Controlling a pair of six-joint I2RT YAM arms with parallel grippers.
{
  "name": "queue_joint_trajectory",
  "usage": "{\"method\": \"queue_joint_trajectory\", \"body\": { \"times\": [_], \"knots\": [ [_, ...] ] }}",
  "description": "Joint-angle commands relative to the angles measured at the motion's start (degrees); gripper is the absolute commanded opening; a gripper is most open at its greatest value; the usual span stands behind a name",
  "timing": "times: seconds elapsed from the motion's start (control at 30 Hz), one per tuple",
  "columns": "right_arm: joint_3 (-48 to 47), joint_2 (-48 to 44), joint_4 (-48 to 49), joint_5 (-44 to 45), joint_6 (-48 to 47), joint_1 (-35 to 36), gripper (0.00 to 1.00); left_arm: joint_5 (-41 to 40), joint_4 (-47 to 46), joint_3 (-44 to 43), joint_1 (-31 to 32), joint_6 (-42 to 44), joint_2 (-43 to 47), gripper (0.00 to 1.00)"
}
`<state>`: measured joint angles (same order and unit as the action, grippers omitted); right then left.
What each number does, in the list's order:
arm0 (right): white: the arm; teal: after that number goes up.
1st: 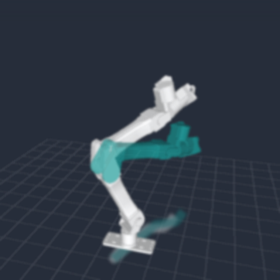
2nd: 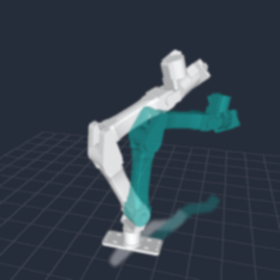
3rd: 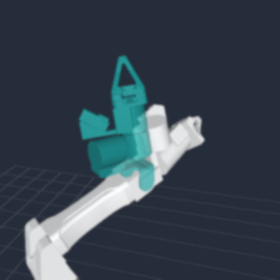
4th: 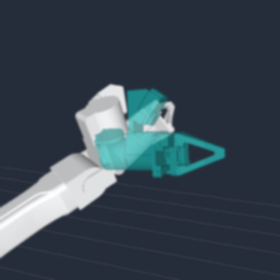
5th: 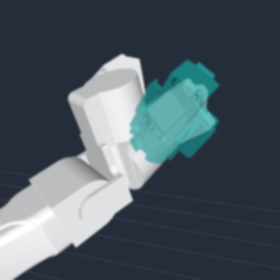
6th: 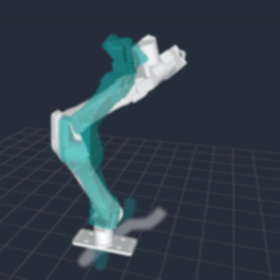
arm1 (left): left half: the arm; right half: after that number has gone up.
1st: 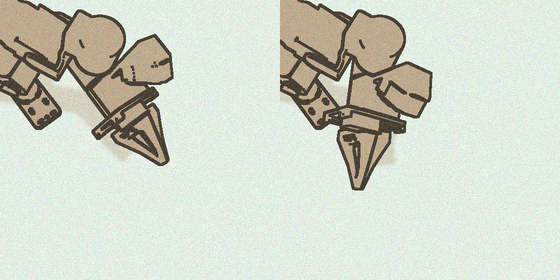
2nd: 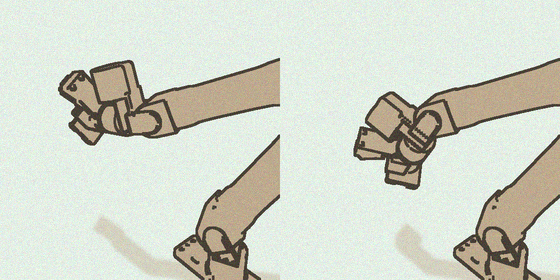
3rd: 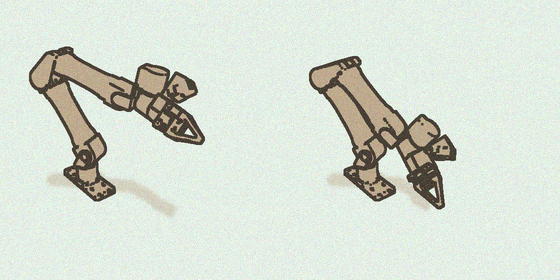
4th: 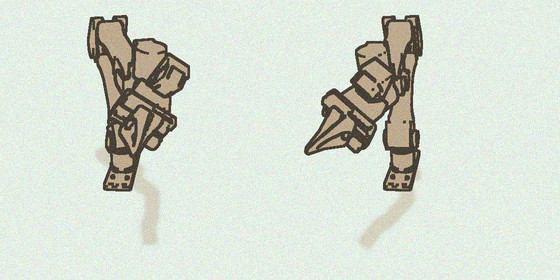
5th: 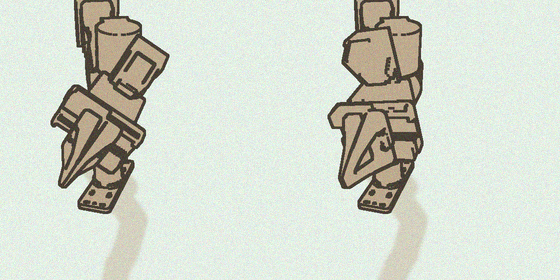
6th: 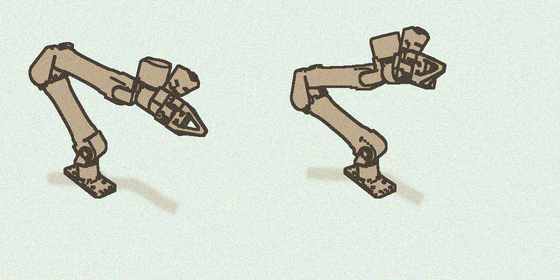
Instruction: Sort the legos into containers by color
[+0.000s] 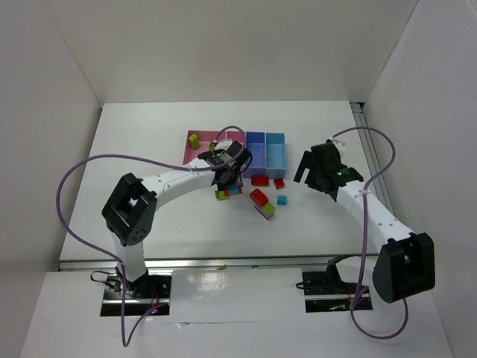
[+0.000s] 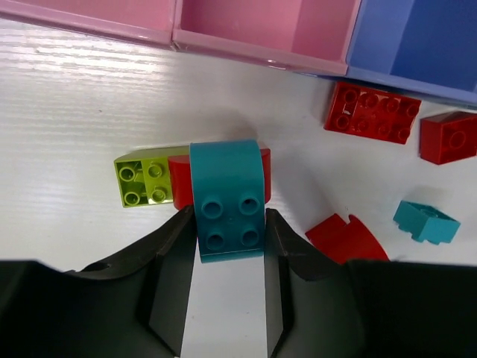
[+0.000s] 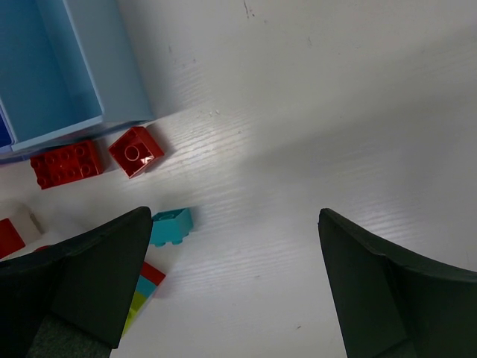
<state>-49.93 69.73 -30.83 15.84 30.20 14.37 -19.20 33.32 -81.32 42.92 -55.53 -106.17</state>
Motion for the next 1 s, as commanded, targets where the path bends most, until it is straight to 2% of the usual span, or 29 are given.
{"method": "queue_joint_trajectory", "body": {
  "times": [0.0, 0.03, 0.07, 0.13, 0.17, 0.2, 0.3, 0.37, 0.4, 0.47, 0.5, 0.7, 0.77, 0.83, 0.97],
  "knots": [
    [-0.5, -1.8, 1.7, -0.5, 0.0, 0.3, 1.0, -1.4, 1.9, -0.2, 0.2, 1.8, 6.8, 0.27],
    [-1.3, -1.8, 1.7, -1.0, 0.0, 0.3, 1.0, -0.7, 1.9, 0.5, 0.2, 3.7, 10.3, 0.24],
    [-2.1, -1.8, 1.7, -2.0, 0.0, 0.3, 1.0, 0.0, 1.9, 1.0, 0.2, 4.7, 12.3, 0.15],
    [-3.1, -1.8, 1.7, -4.0, -1.4, 0.3, 1.0, 1.2, 0.1, 1.5, 0.2, 8.0, 18.2, 0.08],
    [-4.4, -1.8, 1.7, -6.5, -2.5, 0.3, 1.0, 3.2, -0.8, 2.6, 0.2, 12.2, 20.1, 0.08],
    [-5.1, -2.5, 1.7, -8.0, -3.1, 0.3, 1.0, 4.8, -1.9, 3.3, 0.2, 14.5, 21.9, 0.0],
    [-7.3, -4.6, 2.7, -15.5, -4.5, 0.3, 1.0, 12.9, -5.3, 3.3, 0.2, 22.6, 27.0, 0.0],
    [-7.3, -9.2, 7.3, -21.3, -5.1, 0.3, 1.0, 16.5, -10.9, 4.8, 0.2, 26.2, 29.5, 0.0],
    [-6.2, -10.9, 9.3, -27.6, -5.1, 0.3, 1.0, 18.8, -12.6, 6.9, -0.3, 28.7, 30.7, 0.0],
    [-5.4, -15.0, 14.6, -33.0, -5.1, 0.3, 1.0, 22.0, -14.8, 8.0, -1.5, 29.9, 32.3, 0.0],
    [-5.4, -15.7, 15.7, -37.4, -5.1, 0.3, 1.0, 25.1, -15.5, 8.0, -2.0, 29.9, 32.9, 0.0],
    [-7.2, -15.7, 12.4, -43.1, -9.6, 0.3, 0.98, 40.3, -15.7, 4.5, -7.4, 31.0, 29.2, 0.0],
    [-8.5, -15.7, 9.8, -45.8, -12.6, 0.3, 0.98, 48.5, -11.9, 0.9, -10.9, 29.3, 26.3, 0.0],
    [-9.0, -15.7, 9.1, -47.3, -15.7, 0.3, 0.98, 53.5, -8.0, -3.8, -13.3, 23.7, 20.8, 0.0],
    [-7.1, -17.6, 9.7, -48.2, -20.8, 0.3, 1.0, 65.6, -6.9, -5.8, -20.5, 12.7, 14.9, 0.0]
  ]
}}
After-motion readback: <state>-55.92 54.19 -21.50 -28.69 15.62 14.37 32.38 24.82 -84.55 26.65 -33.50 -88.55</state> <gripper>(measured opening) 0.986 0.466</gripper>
